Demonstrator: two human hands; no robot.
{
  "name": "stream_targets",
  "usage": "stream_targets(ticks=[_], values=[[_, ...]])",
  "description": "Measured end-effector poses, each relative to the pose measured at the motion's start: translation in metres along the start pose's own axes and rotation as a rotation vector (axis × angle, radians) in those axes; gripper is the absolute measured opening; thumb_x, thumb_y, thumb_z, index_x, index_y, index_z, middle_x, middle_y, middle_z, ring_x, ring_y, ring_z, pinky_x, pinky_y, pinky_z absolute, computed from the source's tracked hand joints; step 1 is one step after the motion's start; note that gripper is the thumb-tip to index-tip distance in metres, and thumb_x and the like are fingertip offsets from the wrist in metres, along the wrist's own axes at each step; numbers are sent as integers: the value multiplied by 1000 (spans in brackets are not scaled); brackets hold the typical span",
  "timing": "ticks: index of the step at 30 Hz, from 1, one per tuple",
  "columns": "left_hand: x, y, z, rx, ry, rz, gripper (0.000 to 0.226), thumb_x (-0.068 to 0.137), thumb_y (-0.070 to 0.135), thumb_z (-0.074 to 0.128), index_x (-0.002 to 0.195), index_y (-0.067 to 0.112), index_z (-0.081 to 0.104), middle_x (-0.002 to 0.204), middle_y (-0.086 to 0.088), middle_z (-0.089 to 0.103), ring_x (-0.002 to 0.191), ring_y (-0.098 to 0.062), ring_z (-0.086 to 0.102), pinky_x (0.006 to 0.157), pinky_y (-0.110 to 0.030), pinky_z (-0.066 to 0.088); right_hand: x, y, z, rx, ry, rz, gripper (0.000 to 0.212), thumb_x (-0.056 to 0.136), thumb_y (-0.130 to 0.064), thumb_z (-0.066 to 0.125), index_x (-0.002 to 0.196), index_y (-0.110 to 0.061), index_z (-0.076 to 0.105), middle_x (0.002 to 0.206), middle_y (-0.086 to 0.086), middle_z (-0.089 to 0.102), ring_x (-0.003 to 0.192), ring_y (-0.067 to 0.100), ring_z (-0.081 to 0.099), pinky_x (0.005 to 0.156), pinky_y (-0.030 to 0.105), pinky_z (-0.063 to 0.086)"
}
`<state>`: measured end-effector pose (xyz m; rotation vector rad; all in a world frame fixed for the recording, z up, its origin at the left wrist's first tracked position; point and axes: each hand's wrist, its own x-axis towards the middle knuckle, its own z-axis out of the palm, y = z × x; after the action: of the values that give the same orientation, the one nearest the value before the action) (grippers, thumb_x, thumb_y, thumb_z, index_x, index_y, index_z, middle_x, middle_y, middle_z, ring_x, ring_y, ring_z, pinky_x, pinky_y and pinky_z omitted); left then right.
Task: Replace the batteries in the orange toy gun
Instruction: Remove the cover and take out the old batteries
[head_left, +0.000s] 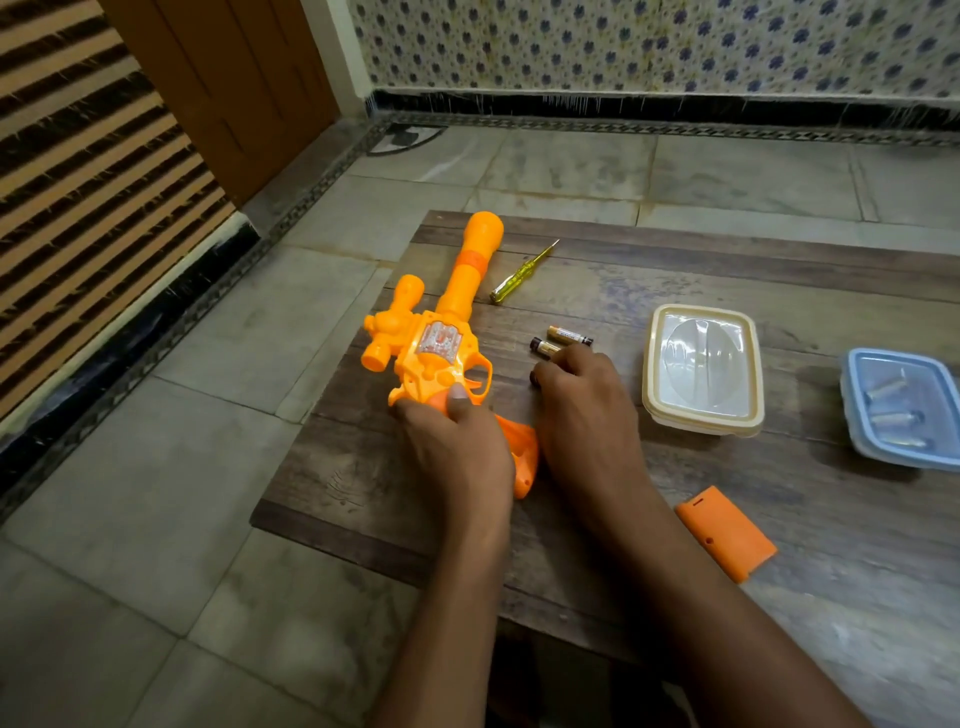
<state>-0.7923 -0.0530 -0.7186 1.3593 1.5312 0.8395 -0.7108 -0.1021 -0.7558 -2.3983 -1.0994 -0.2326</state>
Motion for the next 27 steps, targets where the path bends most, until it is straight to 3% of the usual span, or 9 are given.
stream_targets(ticks=[2, 3, 6, 12, 20, 27], values=[[0, -3, 0, 52, 11, 12, 41, 104, 27, 54, 138, 6, 51, 137, -16, 59, 125, -38, 57, 99, -42, 45, 2, 3, 2, 16, 13, 93, 22, 95, -15, 63, 114, -5, 69, 118, 11, 61, 104, 26, 57, 71, 30, 40], [1, -6, 1, 67, 20, 8, 40, 103, 29, 55, 136, 7, 53, 134, -15, 61, 123, -38, 59, 99, -44, 48, 3, 2, 0, 23, 13, 104, 22, 94, -15, 63, 113, -6, 69, 117, 12, 61, 103, 27, 58, 70, 31, 39], [6, -11, 2, 88, 28, -38, 42, 97, 35, 61, 127, 7, 55, 128, -16, 59, 116, -40, 61, 99, -54, 50, 3, 2, -5, -75, 34, -26, 12, 77, -5, 78, 89, -3, 75, 104, 22, 68, 89, 43, 64, 63, 40, 51], [5, -17, 2, 146, 56, -116, 59, 88, 44, 72, 124, 3, 50, 133, -17, 36, 119, -45, 52, 101, -56, 49, 6, 4, -6, -114, 58, -46, 11, 76, -8, 77, 86, -3, 76, 99, 19, 72, 88, 42, 64, 59, 37, 48], [4, -19, 4, 57, 168, -131, 68, 79, 31, 85, 128, 4, 46, 141, -22, 39, 134, -38, 38, 111, -51, 40, 8, 2, 2, -157, 20, -34, 16, 80, -6, 78, 94, 1, 73, 109, 19, 69, 99, 40, 64, 57, 35, 53], [-5, -14, 4, -108, 230, -35, 63, 78, 17, 86, 126, 15, 44, 139, -14, 41, 128, -30, 45, 105, -50, 46, 3, -4, -7, -129, 17, -59, 19, 79, 1, 73, 98, 3, 72, 107, 20, 67, 99, 41, 62, 58, 41, 58]])
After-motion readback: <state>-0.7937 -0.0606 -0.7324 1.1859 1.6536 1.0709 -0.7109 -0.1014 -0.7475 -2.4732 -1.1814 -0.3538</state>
